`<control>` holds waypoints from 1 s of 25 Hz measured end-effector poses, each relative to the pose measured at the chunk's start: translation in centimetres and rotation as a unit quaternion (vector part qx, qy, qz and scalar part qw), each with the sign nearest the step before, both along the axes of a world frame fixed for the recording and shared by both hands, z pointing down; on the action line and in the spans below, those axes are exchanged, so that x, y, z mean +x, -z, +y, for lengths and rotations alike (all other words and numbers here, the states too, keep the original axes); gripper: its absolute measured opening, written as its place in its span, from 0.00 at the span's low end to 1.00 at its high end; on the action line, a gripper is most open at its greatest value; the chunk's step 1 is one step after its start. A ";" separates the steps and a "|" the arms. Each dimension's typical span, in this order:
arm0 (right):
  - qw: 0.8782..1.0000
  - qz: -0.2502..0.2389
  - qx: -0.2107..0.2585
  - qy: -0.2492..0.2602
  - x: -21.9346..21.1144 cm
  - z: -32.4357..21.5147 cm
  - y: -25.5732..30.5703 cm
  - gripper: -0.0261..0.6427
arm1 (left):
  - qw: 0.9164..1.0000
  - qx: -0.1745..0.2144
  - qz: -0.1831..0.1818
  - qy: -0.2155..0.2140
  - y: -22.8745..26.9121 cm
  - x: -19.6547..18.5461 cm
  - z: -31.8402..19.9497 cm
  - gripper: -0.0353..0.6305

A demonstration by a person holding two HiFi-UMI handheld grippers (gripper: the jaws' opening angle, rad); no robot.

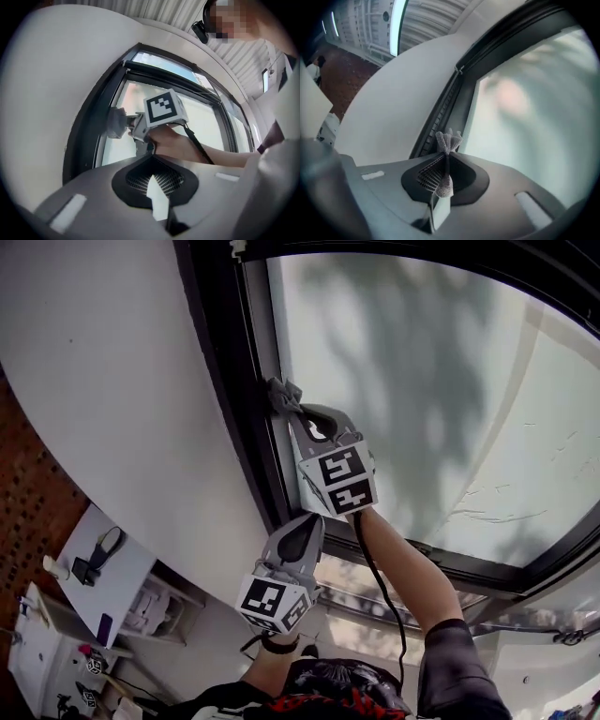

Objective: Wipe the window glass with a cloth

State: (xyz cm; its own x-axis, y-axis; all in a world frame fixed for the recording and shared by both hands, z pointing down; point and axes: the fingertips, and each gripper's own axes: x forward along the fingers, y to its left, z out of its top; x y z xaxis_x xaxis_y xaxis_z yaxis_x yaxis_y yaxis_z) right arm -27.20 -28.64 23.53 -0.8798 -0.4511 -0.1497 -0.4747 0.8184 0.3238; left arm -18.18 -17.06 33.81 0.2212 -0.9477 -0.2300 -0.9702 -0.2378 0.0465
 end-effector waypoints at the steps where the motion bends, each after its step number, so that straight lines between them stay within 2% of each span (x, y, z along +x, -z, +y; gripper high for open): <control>1: 1.000 0.002 0.000 -0.014 0.0 -0.8 -0.1 0.08 | 1.000 -0.002 0.000 -0.001 -0.1 0.0 0.0 0.03; 3: 0.999 -0.010 0.011 -0.050 2.9 -2.2 0.4 0.08 | 1.000 -0.002 -0.002 -0.010 -0.1 0.4 -0.1 0.03; 6: 0.990 -0.058 0.043 -0.120 12.4 -3.6 2.1 0.08 | 0.999 0.000 -0.006 -0.037 0.0 2.0 -1.1 0.03; 9: 0.973 -0.092 0.047 -0.204 23.9 -5.1 3.0 0.08 | 0.997 0.000 -0.012 -0.078 -0.1 5.4 -2.5 0.03; 11: 0.956 -0.098 0.050 -0.271 32.2 -5.7 3.0 0.08 | 0.993 0.002 -0.018 -0.116 0.1 8.6 -3.4 0.03; 14: 0.917 -0.103 0.054 -0.381 44.5 -6.4 2.3 0.08 | 0.986 0.006 -0.024 -0.163 0.5 13.1 -3.9 0.03; 16: 0.885 -0.114 0.045 -0.448 52.6 -7.0 1.8 0.08 | 0.983 0.008 -0.027 -0.183 0.8 15.5 -3.9 0.03; 20: 0.790 -0.137 0.018 -0.598 68.0 -7.1 -0.1 0.08 | 0.980 0.011 -0.032 -0.197 0.6 18.1 -4.0 0.03; 21: 0.775 -0.148 0.006 -0.615 70.2 -7.0 -0.7 0.08 | 0.981 0.012 -0.033 -0.192 0.8 18.2 -3.9 0.04; 22: 0.769 -0.158 0.001 -0.620 71.2 -6.8 -1.1 0.07 | 0.982 0.015 -0.033 -0.187 1.1 18.1 -3.8 0.04; 23: 0.769 -0.164 0.005 -0.617 71.0 -6.4 -1.2 0.08 | 0.982 0.018 -0.032 -0.183 1.3 17.9 -3.6 0.04; 24: 0.777 -0.166 0.017 -0.607 69.6 -5.9 -0.9 0.08 | 0.983 0.019 -0.031 -0.179 1.5 17.6 -3.5 0.04; 25: 0.792 -0.171 0.030 -0.586 67.0 -5.4 -0.3 0.08 | 0.984 0.019 -0.029 -0.174 1.5 17.2 -3.5 0.04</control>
